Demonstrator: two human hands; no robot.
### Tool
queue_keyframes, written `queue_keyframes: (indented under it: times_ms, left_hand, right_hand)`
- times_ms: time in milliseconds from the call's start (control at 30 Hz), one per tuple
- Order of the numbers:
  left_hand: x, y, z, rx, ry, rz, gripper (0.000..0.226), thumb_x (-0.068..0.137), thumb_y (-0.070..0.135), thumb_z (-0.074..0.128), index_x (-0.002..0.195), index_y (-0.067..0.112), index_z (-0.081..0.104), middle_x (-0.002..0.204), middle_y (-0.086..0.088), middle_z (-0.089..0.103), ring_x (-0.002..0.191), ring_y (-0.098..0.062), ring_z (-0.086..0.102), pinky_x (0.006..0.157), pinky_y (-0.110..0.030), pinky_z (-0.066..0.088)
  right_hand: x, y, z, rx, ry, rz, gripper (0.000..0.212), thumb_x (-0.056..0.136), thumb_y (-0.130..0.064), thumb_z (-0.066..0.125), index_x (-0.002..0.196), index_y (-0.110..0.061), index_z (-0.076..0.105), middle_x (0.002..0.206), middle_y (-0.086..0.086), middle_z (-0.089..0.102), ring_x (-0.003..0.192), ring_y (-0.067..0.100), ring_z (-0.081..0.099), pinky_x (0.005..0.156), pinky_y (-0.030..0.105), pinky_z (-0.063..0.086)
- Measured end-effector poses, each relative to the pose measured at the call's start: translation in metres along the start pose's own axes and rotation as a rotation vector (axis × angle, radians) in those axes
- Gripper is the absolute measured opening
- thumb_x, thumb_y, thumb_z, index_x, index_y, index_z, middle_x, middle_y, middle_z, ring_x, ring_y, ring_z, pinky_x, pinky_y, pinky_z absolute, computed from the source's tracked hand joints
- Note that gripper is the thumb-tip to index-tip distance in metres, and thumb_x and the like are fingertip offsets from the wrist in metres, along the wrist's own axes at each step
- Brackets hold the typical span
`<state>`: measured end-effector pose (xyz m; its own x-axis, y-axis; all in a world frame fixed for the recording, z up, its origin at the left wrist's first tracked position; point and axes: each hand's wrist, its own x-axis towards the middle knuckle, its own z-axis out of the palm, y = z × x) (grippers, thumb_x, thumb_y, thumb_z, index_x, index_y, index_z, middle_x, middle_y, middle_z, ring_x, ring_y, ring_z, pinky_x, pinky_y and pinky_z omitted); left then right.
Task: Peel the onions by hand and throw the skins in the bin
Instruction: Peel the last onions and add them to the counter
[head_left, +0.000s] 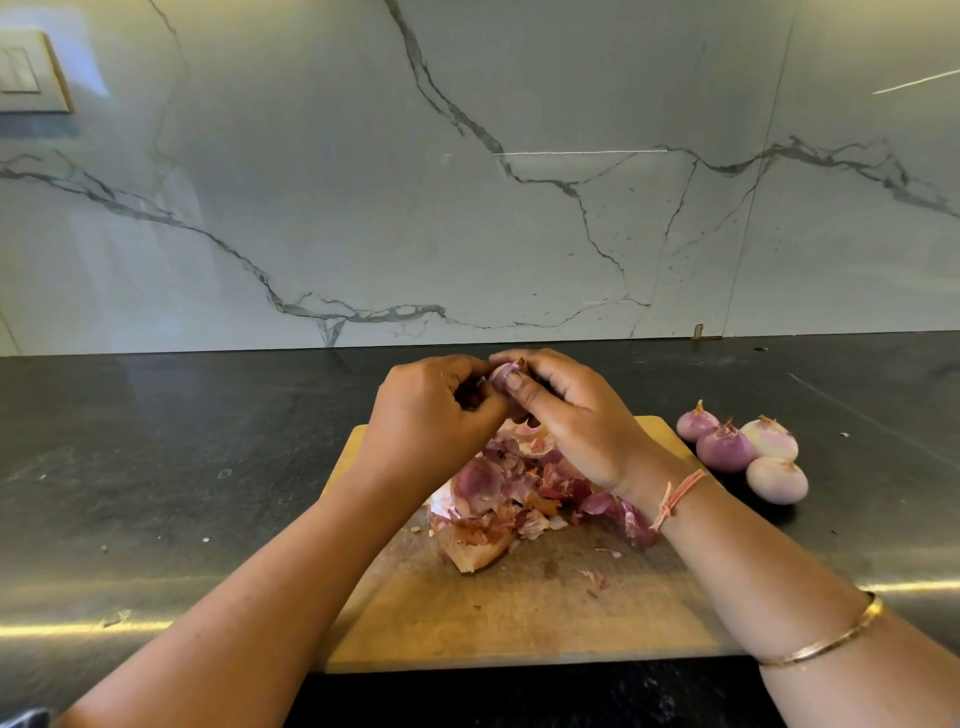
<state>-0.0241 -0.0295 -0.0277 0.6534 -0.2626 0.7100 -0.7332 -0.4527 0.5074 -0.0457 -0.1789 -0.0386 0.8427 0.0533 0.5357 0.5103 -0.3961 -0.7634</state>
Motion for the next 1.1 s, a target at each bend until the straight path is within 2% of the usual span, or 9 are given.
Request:
queue_keyframes:
  times_ms: [200, 300, 467, 667, 767, 833, 933, 1000, 1100]
  left_hand:
    - [0.0014, -0.0033, 0.0011, -0.003, 0.011, 0.001, 0.011, 0.083, 0.022, 0.067, 0.082, 0.026, 0.077, 0.064, 0.007, 0.069, 0.057, -0.014, 0.060, 0.053, -0.029, 0.048]
    - [0.0017, -0.0043, 0.0003, -0.001, 0.002, -0.013, 0.013, 0.083, 0.021, 0.065, 0.087, 0.022, 0.077, 0.066, 0.010, 0.069, 0.059, -0.010, 0.060, 0.052, -0.023, 0.048]
    - [0.0050, -0.0065, -0.0040, -0.029, 0.042, -0.074, 0.017, 0.082, 0.006, 0.061, 0.085, 0.014, 0.076, 0.058, 0.023, 0.057, 0.053, 0.007, 0.055, 0.049, -0.006, 0.039]
    - [0.0020, -0.0050, -0.0026, -0.057, 0.009, -0.072, 0.017, 0.082, 0.013, 0.063, 0.092, 0.021, 0.074, 0.063, 0.017, 0.064, 0.059, -0.002, 0.059, 0.053, -0.014, 0.047]
    - [0.0014, -0.0045, -0.0031, -0.039, -0.009, -0.054, 0.024, 0.082, 0.013, 0.061, 0.099, 0.026, 0.073, 0.060, 0.023, 0.060, 0.057, 0.002, 0.057, 0.052, -0.007, 0.040]
    - [0.0017, -0.0045, -0.0038, -0.007, 0.001, -0.009, 0.026, 0.083, 0.015, 0.059, 0.101, 0.025, 0.074, 0.076, 0.025, 0.062, 0.072, 0.005, 0.061, 0.061, -0.005, 0.044]
    - [0.0014, -0.0041, -0.0034, -0.012, -0.006, 0.003, 0.029, 0.079, 0.034, 0.056, 0.100, 0.026, 0.074, 0.089, 0.021, 0.065, 0.081, 0.004, 0.063, 0.074, -0.014, 0.052]
    - [0.0003, -0.0030, -0.0028, -0.029, -0.017, -0.008, 0.033, 0.078, 0.044, 0.058, 0.101, 0.026, 0.073, 0.090, 0.017, 0.069, 0.081, 0.003, 0.064, 0.075, -0.023, 0.056]
    - [-0.0001, -0.0026, -0.0018, -0.043, -0.006, -0.006, 0.032, 0.078, 0.045, 0.065, 0.099, 0.023, 0.073, 0.086, 0.013, 0.071, 0.078, 0.002, 0.066, 0.074, -0.027, 0.057]
  right_hand:
    - [-0.0009, -0.0009, 0.0000, -0.007, -0.025, -0.002, 0.027, 0.099, -0.017, 0.047, 0.122, -0.008, 0.060, 0.108, 0.004, 0.060, 0.092, 0.004, 0.059, 0.079, 0.017, 0.047]
    - [-0.0007, -0.0012, -0.0004, 0.028, -0.031, 0.010, 0.026, 0.100, -0.020, 0.047, 0.120, -0.009, 0.061, 0.110, 0.005, 0.062, 0.091, 0.000, 0.062, 0.078, 0.016, 0.048]
    - [0.0008, -0.0016, -0.0023, 0.031, -0.026, 0.004, 0.032, 0.089, -0.038, 0.043, 0.112, -0.024, 0.060, 0.115, 0.003, 0.066, 0.112, 0.013, 0.060, 0.099, 0.029, 0.046]
    - [-0.0004, -0.0007, -0.0059, 0.070, -0.013, 0.000, 0.021, 0.092, -0.031, 0.046, 0.110, -0.032, 0.057, 0.107, -0.006, 0.064, 0.103, 0.008, 0.061, 0.087, 0.022, 0.049]
    - [0.0003, 0.0004, -0.0065, 0.089, 0.003, 0.007, 0.013, 0.097, -0.021, 0.050, 0.105, -0.030, 0.056, 0.097, -0.010, 0.062, 0.095, 0.006, 0.059, 0.080, 0.025, 0.050]
    - [0.0005, 0.0006, -0.0067, 0.089, 0.021, 0.004, 0.016, 0.092, -0.025, 0.051, 0.104, -0.021, 0.060, 0.096, -0.006, 0.064, 0.094, 0.008, 0.060, 0.082, 0.024, 0.050]
    - [0.0003, -0.0016, -0.0067, 0.082, 0.033, 0.000, 0.030, 0.085, -0.030, 0.049, 0.107, -0.016, 0.064, 0.105, 0.004, 0.066, 0.099, 0.011, 0.063, 0.084, 0.024, 0.052]
    - [-0.0001, -0.0025, -0.0064, 0.068, 0.039, -0.002, 0.026, 0.084, -0.034, 0.051, 0.104, -0.024, 0.065, 0.111, 0.006, 0.063, 0.103, 0.014, 0.062, 0.083, 0.029, 0.054]
    - [-0.0008, -0.0035, -0.0055, 0.040, 0.036, -0.034, 0.024, 0.089, -0.029, 0.053, 0.108, -0.021, 0.065, 0.112, 0.006, 0.062, 0.103, 0.010, 0.062, 0.085, 0.021, 0.052]
